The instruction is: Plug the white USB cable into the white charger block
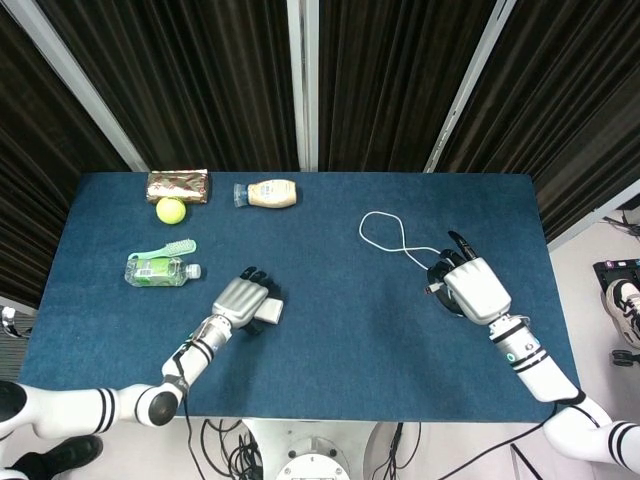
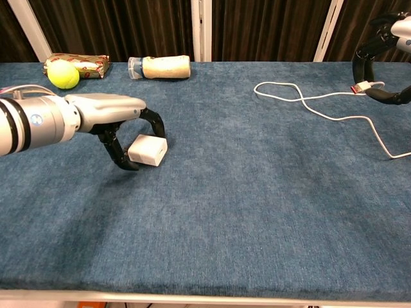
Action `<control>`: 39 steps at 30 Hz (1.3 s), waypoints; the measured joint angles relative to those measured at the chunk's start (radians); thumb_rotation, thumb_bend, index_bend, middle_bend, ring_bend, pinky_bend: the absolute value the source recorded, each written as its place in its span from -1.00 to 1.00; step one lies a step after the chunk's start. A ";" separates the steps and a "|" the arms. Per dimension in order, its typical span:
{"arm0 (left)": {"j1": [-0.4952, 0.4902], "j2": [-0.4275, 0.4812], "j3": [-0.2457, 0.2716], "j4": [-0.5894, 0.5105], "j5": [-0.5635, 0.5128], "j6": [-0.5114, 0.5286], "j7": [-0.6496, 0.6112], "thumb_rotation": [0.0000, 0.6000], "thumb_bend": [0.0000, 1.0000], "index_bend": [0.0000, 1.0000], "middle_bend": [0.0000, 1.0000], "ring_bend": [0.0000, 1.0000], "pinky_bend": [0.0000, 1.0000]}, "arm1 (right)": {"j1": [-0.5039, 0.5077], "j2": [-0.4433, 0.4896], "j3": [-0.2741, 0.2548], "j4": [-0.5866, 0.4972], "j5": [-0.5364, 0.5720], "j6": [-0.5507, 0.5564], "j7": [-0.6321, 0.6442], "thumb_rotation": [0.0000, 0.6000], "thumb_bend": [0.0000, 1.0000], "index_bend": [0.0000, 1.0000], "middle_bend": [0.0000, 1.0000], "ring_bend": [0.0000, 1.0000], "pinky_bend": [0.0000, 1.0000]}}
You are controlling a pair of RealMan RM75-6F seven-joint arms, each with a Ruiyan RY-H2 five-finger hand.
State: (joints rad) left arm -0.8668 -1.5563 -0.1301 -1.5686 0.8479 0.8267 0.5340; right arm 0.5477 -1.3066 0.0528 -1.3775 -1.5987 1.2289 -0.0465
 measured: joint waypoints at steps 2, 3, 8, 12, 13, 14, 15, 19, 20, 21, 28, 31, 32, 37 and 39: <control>-0.001 -0.011 0.001 0.018 0.017 0.011 -0.011 1.00 -0.66 -0.31 -0.41 -0.70 -0.97 | -0.002 0.000 0.001 0.001 -0.001 0.002 0.002 1.00 -0.11 0.31 0.06 -0.44 -0.88; -0.001 -0.016 0.001 0.028 0.026 0.016 -0.017 1.00 -0.67 -0.30 -0.38 -0.67 -0.96 | -0.003 0.000 0.001 0.000 -0.001 0.004 0.003 1.00 -0.11 0.31 0.06 -0.44 -0.88; -0.004 -0.031 0.004 0.056 0.054 0.022 -0.045 1.00 -0.70 -0.27 -0.35 -0.66 -0.96 | -0.007 0.001 0.003 0.000 -0.002 0.009 0.005 1.00 -0.10 0.31 0.06 -0.44 -0.88; -0.009 -0.033 0.008 0.063 0.063 0.017 -0.054 1.00 -0.71 -0.25 -0.34 -0.66 -0.96 | -0.011 0.001 0.003 -0.001 -0.002 0.011 0.006 1.00 -0.09 0.31 0.06 -0.44 -0.88; -0.010 -0.034 0.008 0.066 0.064 0.017 -0.055 1.00 -0.71 -0.24 -0.33 -0.64 -0.96 | -0.012 0.001 0.003 -0.001 -0.002 0.011 0.006 1.00 -0.09 0.31 0.06 -0.44 -0.88; -0.011 -0.035 0.008 0.068 0.064 0.017 -0.057 1.00 -0.71 -0.22 -0.31 -0.63 -0.95 | -0.012 0.001 0.003 -0.001 -0.002 0.011 0.007 1.00 -0.09 0.31 0.06 -0.44 -0.88; -0.012 -0.037 0.008 0.069 0.064 0.017 -0.061 1.00 -0.71 -0.21 -0.27 -0.60 -0.94 | -0.013 0.001 0.003 -0.001 -0.002 0.011 0.007 1.00 -0.09 0.31 0.06 -0.44 -0.88; -0.017 -0.041 0.008 0.078 0.054 0.010 -0.066 1.00 -0.71 -0.15 -0.22 -0.56 -0.92 | -0.016 0.003 0.004 -0.002 -0.002 0.012 0.007 1.00 -0.09 0.31 0.06 -0.44 -0.88; -0.018 -0.042 0.008 0.080 0.051 0.010 -0.065 1.00 -0.71 -0.13 -0.20 -0.55 -0.92 | -0.016 0.003 0.004 -0.003 -0.002 0.012 0.007 1.00 -0.09 0.31 0.06 -0.44 -0.88; -0.020 -0.045 0.008 0.082 0.047 0.009 -0.065 1.00 -0.70 -0.12 -0.18 -0.52 -0.92 | -0.017 0.003 0.005 -0.003 -0.001 0.012 0.007 1.00 -0.09 0.31 0.06 -0.44 -0.88; -0.024 -0.048 -0.003 0.072 0.013 0.009 -0.080 1.00 -0.59 0.01 -0.06 -0.40 -0.89 | -0.017 0.003 0.010 -0.012 0.001 0.010 0.000 1.00 -0.08 0.31 0.06 -0.44 -0.88; -0.025 -0.043 -0.013 0.050 -0.014 0.026 -0.075 1.00 -0.57 0.04 -0.02 -0.36 -0.88 | -0.011 0.001 0.014 -0.025 0.001 0.006 -0.005 1.00 -0.08 0.32 0.06 -0.44 -0.88; -0.026 -0.041 -0.016 0.041 -0.023 0.034 -0.071 1.00 -0.57 0.04 -0.01 -0.35 -0.88 | -0.009 -0.001 0.016 -0.031 0.002 0.001 -0.007 1.00 -0.08 0.32 0.06 -0.44 -0.88; -0.035 -0.024 -0.034 -0.017 -0.094 0.081 -0.028 0.99 -0.56 0.06 0.01 -0.31 -0.86 | 0.011 -0.033 0.028 -0.084 0.037 -0.050 -0.038 1.00 -0.07 0.32 0.06 -0.44 -0.88; -0.039 -0.020 -0.041 -0.034 -0.120 0.096 -0.012 0.94 -0.56 0.07 0.02 -0.30 -0.86 | 0.020 -0.047 0.037 -0.107 0.062 -0.074 -0.064 1.00 -0.07 0.32 0.06 -0.44 -0.88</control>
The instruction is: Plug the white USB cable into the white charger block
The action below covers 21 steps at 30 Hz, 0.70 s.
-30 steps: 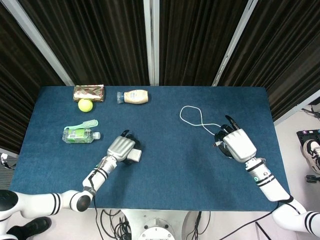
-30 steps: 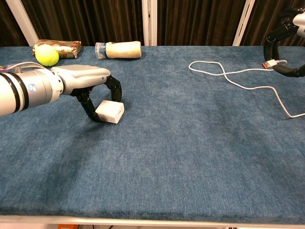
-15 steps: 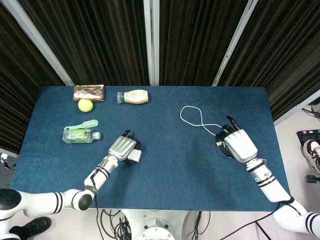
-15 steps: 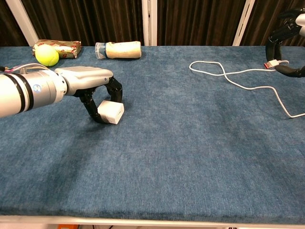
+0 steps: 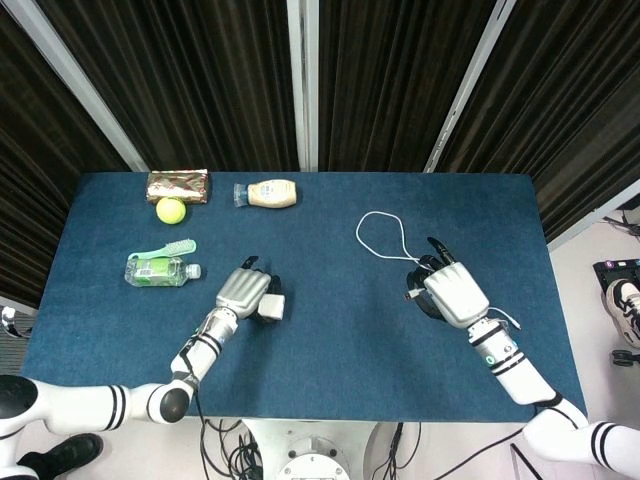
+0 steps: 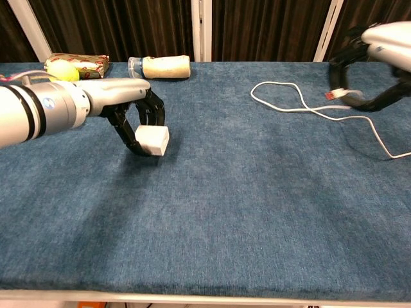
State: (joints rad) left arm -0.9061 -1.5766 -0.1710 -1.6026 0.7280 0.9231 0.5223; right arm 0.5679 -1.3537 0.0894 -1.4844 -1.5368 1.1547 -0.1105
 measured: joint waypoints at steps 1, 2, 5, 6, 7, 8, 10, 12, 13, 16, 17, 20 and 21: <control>-0.005 0.003 -0.006 -0.014 -0.023 0.014 0.015 0.89 -0.56 0.07 0.02 -0.30 -0.85 | 0.007 -0.011 0.008 -0.016 0.020 -0.015 -0.021 1.00 -0.07 0.32 0.06 -0.44 -0.88; -0.008 0.006 -0.011 -0.025 -0.041 0.025 0.026 0.85 -0.55 0.07 0.02 -0.30 -0.85 | 0.013 -0.021 0.015 -0.028 0.038 -0.027 -0.038 1.00 -0.07 0.32 0.06 -0.44 -0.88; -0.023 0.011 -0.030 -0.061 -0.103 0.071 0.066 0.80 -0.55 0.07 0.04 -0.27 -0.84 | 0.031 -0.055 0.040 -0.065 0.108 -0.061 -0.095 1.00 -0.06 0.32 0.06 -0.43 -0.88; -0.030 0.013 -0.040 -0.076 -0.127 0.093 0.082 0.78 -0.55 0.07 0.04 -0.25 -0.83 | 0.036 -0.066 0.048 -0.076 0.132 -0.070 -0.115 1.00 -0.07 0.32 0.06 -0.43 -0.88; -0.035 0.013 -0.046 -0.087 -0.145 0.110 0.095 0.77 -0.56 0.07 0.05 -0.25 -0.83 | 0.045 -0.084 0.061 -0.094 0.176 -0.083 -0.153 1.00 -0.07 0.32 0.06 -0.43 -0.88; -0.041 0.013 -0.052 -0.097 -0.162 0.127 0.110 0.76 -0.56 0.07 0.05 -0.24 -0.83 | 0.049 -0.092 0.067 -0.101 0.195 -0.088 -0.170 1.00 -0.07 0.32 0.06 -0.43 -0.88; -0.058 0.012 -0.068 -0.120 -0.199 0.165 0.145 0.75 -0.56 0.07 0.05 -0.24 -0.82 | 0.065 -0.119 0.088 -0.123 0.264 -0.103 -0.233 1.00 -0.07 0.32 0.06 -0.43 -0.88; -0.075 0.007 -0.083 -0.136 -0.228 0.196 0.173 0.74 -0.56 0.07 0.05 -0.24 -0.82 | 0.083 -0.144 0.107 -0.140 0.325 -0.113 -0.289 1.00 -0.07 0.33 0.05 -0.43 -0.88; -0.081 0.004 -0.089 -0.140 -0.237 0.207 0.181 0.75 -0.57 0.07 0.05 -0.24 -0.82 | 0.099 -0.163 0.124 -0.152 0.376 -0.120 -0.332 1.00 -0.07 0.33 0.05 -0.43 -0.88; -0.100 -0.009 -0.101 -0.145 -0.268 0.233 0.208 0.74 -0.57 0.07 0.05 -0.24 -0.82 | 0.133 -0.195 0.153 -0.168 0.462 -0.132 -0.394 1.00 -0.07 0.33 0.05 -0.43 -0.89; -0.105 -0.013 -0.103 -0.145 -0.276 0.238 0.217 0.74 -0.57 0.07 0.05 -0.24 -0.82 | 0.145 -0.204 0.162 -0.171 0.489 -0.135 -0.414 1.00 -0.07 0.33 0.05 -0.43 -0.90; -0.124 -0.030 -0.108 -0.144 -0.296 0.258 0.247 0.75 -0.57 0.07 0.05 -0.24 -0.82 | 0.187 -0.234 0.190 -0.177 0.573 -0.143 -0.469 1.00 -0.07 0.33 0.05 -0.43 -0.90; -0.130 -0.038 -0.109 -0.142 -0.298 0.268 0.258 0.75 -0.57 0.07 0.05 -0.24 -0.82 | 0.199 -0.242 0.197 -0.177 0.597 -0.145 -0.482 1.00 -0.07 0.33 0.05 -0.43 -0.90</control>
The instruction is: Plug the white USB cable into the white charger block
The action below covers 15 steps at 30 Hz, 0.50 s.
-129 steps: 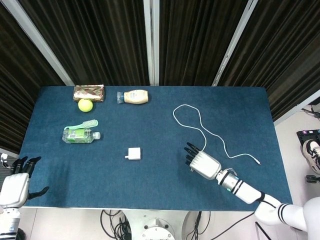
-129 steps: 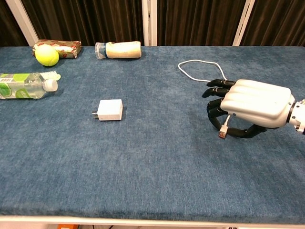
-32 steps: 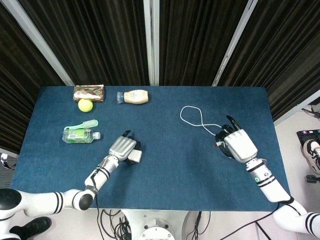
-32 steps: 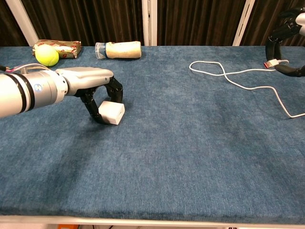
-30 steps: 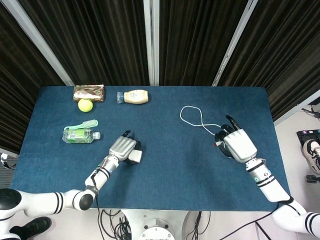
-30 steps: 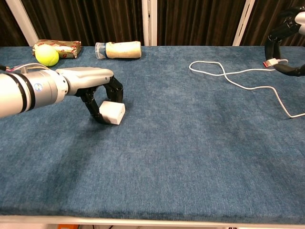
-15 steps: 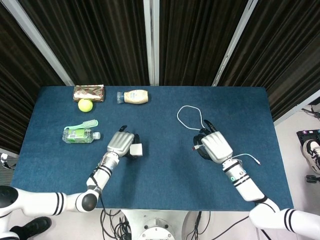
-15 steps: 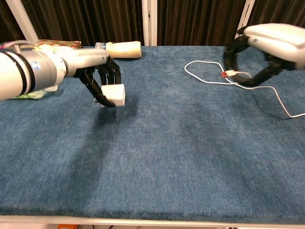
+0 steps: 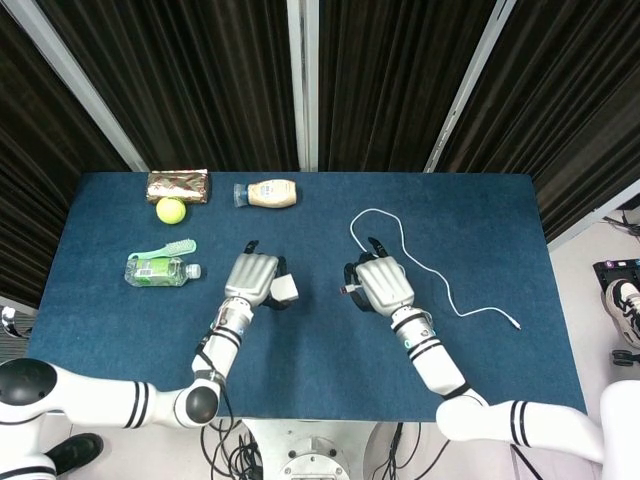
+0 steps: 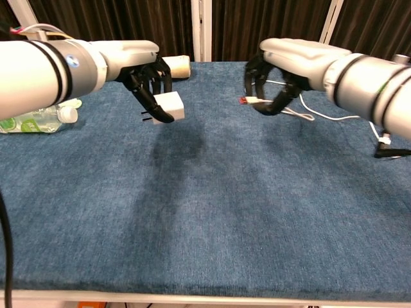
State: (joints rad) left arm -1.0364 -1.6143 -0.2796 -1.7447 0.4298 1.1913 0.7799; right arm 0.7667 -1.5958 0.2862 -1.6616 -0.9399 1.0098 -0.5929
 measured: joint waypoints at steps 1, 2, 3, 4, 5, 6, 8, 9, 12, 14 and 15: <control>-0.004 -0.006 0.000 0.001 -0.001 0.008 0.007 0.76 -0.57 0.07 0.05 -0.24 -0.82 | 0.016 -0.010 0.009 0.000 0.030 -0.002 -0.017 1.00 -0.07 0.33 0.05 -0.43 -0.90; -0.008 -0.012 0.000 0.003 -0.001 0.016 0.013 0.75 -0.57 0.07 0.05 -0.24 -0.82 | 0.029 -0.017 0.015 0.002 0.052 -0.004 -0.029 1.00 -0.07 0.33 0.05 -0.43 -0.90; -0.012 -0.019 0.000 0.005 0.000 0.026 0.021 0.75 -0.57 0.07 0.05 -0.24 -0.82 | 0.041 -0.023 0.020 0.004 0.073 -0.005 -0.041 1.00 -0.07 0.33 0.05 -0.43 -0.91; -0.015 -0.024 0.000 0.007 0.002 0.033 0.026 0.75 -0.57 0.07 0.05 -0.24 -0.82 | 0.057 -0.032 0.026 0.008 0.099 -0.006 -0.056 1.00 -0.07 0.33 0.05 -0.43 -0.91; -0.018 -0.029 0.001 0.008 0.004 0.039 0.032 0.75 -0.57 0.07 0.05 -0.24 -0.82 | 0.068 -0.038 0.030 0.012 0.117 -0.006 -0.067 1.00 -0.07 0.33 0.05 -0.43 -0.91; -0.021 -0.033 0.001 0.009 0.005 0.044 0.037 0.75 -0.57 0.07 0.05 -0.24 -0.82 | 0.079 -0.044 0.033 0.016 0.134 -0.006 -0.075 1.00 -0.07 0.33 0.05 -0.43 -0.91; -0.026 -0.038 0.000 0.009 0.007 0.051 0.046 0.75 -0.57 0.07 0.05 -0.24 -0.82 | 0.104 -0.058 0.038 0.028 0.168 -0.006 -0.093 1.00 -0.07 0.33 0.05 -0.43 -0.92; -0.028 -0.040 0.000 0.009 0.007 0.053 0.050 0.76 -0.57 0.07 0.05 -0.24 -0.82 | 0.114 -0.064 0.039 0.034 0.178 -0.005 -0.100 1.00 -0.07 0.33 0.05 -0.43 -0.92; -0.033 -0.043 -0.004 0.007 0.005 0.057 0.062 0.76 -0.57 0.07 0.05 -0.24 -0.82 | 0.137 -0.082 0.039 0.049 0.201 0.003 -0.111 1.00 -0.07 0.33 0.05 -0.43 -0.92; -0.038 -0.045 -0.007 0.005 0.003 0.063 0.071 0.75 -0.57 0.07 0.05 -0.24 -0.82 | 0.148 -0.092 0.038 0.058 0.212 0.010 -0.113 1.00 -0.07 0.33 0.05 -0.43 -0.92; -0.040 -0.047 -0.008 0.003 0.003 0.068 0.077 0.75 -0.57 0.07 0.05 -0.24 -0.82 | 0.152 -0.096 0.037 0.061 0.216 0.013 -0.113 1.00 -0.07 0.33 0.05 -0.43 -0.92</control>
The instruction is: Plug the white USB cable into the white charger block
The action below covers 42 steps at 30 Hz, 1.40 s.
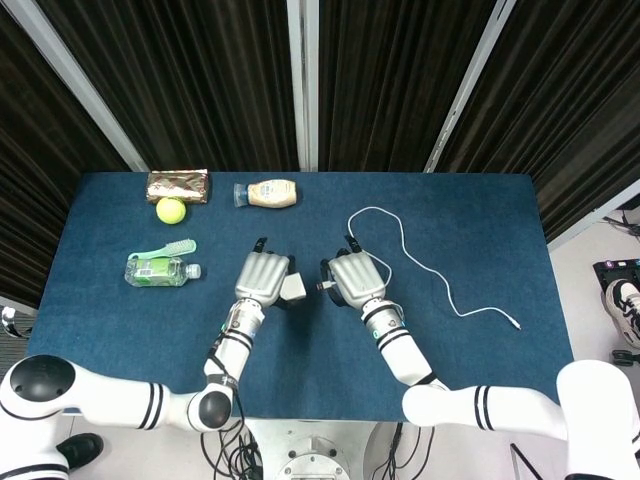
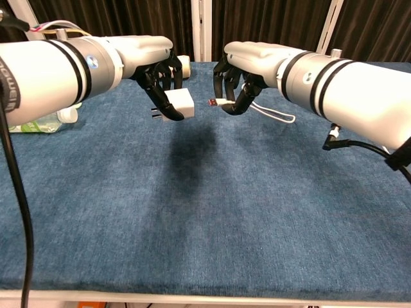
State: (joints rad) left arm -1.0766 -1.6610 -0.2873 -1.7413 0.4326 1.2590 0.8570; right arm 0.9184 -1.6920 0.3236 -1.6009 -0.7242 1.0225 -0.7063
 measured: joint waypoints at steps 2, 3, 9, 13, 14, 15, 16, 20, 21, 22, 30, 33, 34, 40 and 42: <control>-0.004 -0.005 -0.002 -0.003 -0.001 0.008 0.009 0.75 -0.57 0.07 0.05 -0.24 -0.82 | 0.009 -0.009 0.000 0.007 0.009 0.005 0.002 1.00 -0.07 0.33 0.05 -0.43 -0.92; -0.006 -0.007 -0.004 -0.004 -0.002 0.009 0.012 0.75 -0.57 0.07 0.05 -0.24 -0.82 | 0.012 -0.013 -0.001 0.010 0.011 0.008 0.003 1.00 -0.07 0.33 0.05 -0.43 -0.92; -0.014 -0.020 -0.010 -0.007 -0.005 0.019 0.023 0.76 -0.57 0.07 0.05 -0.24 -0.82 | 0.026 -0.029 -0.002 0.019 0.018 0.025 0.018 1.00 -0.07 0.33 0.05 -0.43 -0.92; -0.018 -0.028 -0.012 -0.006 -0.005 0.023 0.031 0.75 -0.57 0.07 0.05 -0.24 -0.82 | 0.032 -0.035 -0.008 0.021 0.020 0.031 0.023 1.00 -0.07 0.33 0.05 -0.43 -0.93; -0.019 -0.029 -0.013 -0.006 -0.006 0.024 0.033 0.75 -0.57 0.07 0.05 -0.24 -0.82 | 0.034 -0.036 -0.010 0.022 0.020 0.033 0.024 1.00 -0.07 0.33 0.05 -0.43 -0.93; -0.019 -0.031 -0.013 -0.005 -0.006 0.025 0.035 0.76 -0.57 0.07 0.05 -0.24 -0.82 | 0.035 -0.037 -0.010 0.022 0.021 0.034 0.025 1.00 -0.07 0.33 0.05 -0.43 -0.93; -0.020 -0.032 -0.013 -0.005 -0.007 0.026 0.037 0.76 -0.57 0.07 0.05 -0.24 -0.82 | 0.036 -0.038 -0.011 0.022 0.023 0.034 0.027 1.00 -0.07 0.33 0.05 -0.43 -0.92; -0.021 -0.035 -0.013 -0.003 -0.010 0.029 0.044 0.77 -0.57 0.07 0.05 -0.24 -0.82 | 0.040 -0.038 -0.012 0.019 0.024 0.039 0.035 1.00 -0.06 0.33 0.05 -0.43 -0.93; -0.022 -0.036 -0.013 -0.002 -0.011 0.029 0.047 0.76 -0.57 0.07 0.05 -0.24 -0.82 | 0.041 -0.037 -0.012 0.018 0.024 0.040 0.036 1.00 -0.06 0.33 0.05 -0.43 -0.93; -0.022 -0.037 -0.013 -0.001 -0.011 0.030 0.047 0.76 -0.57 0.07 0.05 -0.24 -0.82 | 0.042 -0.036 -0.012 0.018 0.025 0.041 0.037 1.00 -0.06 0.33 0.05 -0.43 -0.93; -0.026 -0.048 -0.019 0.002 -0.016 0.035 0.058 0.75 -0.57 0.07 0.05 -0.24 -0.82 | 0.050 -0.041 -0.017 0.022 0.037 0.042 0.043 1.00 -0.05 0.33 0.05 -0.43 -0.93; -0.027 -0.048 -0.020 0.004 -0.017 0.036 0.060 0.76 -0.57 0.07 0.05 -0.24 -0.82 | 0.051 -0.041 -0.018 0.024 0.042 0.042 0.048 1.00 -0.06 0.33 0.05 -0.43 -0.93; -0.027 -0.049 -0.021 0.005 -0.018 0.036 0.062 0.76 -0.57 0.07 0.05 -0.24 -0.82 | 0.051 -0.041 -0.019 0.024 0.044 0.042 0.050 1.00 -0.06 0.33 0.05 -0.43 -0.94; -0.029 -0.054 -0.022 0.009 -0.022 0.035 0.069 0.75 -0.57 0.07 0.05 -0.24 -0.82 | 0.055 -0.043 -0.023 0.029 0.051 0.038 0.057 1.00 -0.06 0.33 0.05 -0.43 -0.94; -0.031 -0.056 -0.023 0.010 -0.022 0.037 0.071 0.76 -0.57 0.07 0.05 -0.24 -0.82 | 0.057 -0.044 -0.023 0.031 0.054 0.038 0.057 1.00 -0.05 0.33 0.05 -0.43 -0.94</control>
State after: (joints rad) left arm -1.1071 -1.7170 -0.3103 -1.7315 0.4109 1.2958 0.9279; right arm 0.9751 -1.7355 0.3004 -1.5700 -0.6697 1.0603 -0.6493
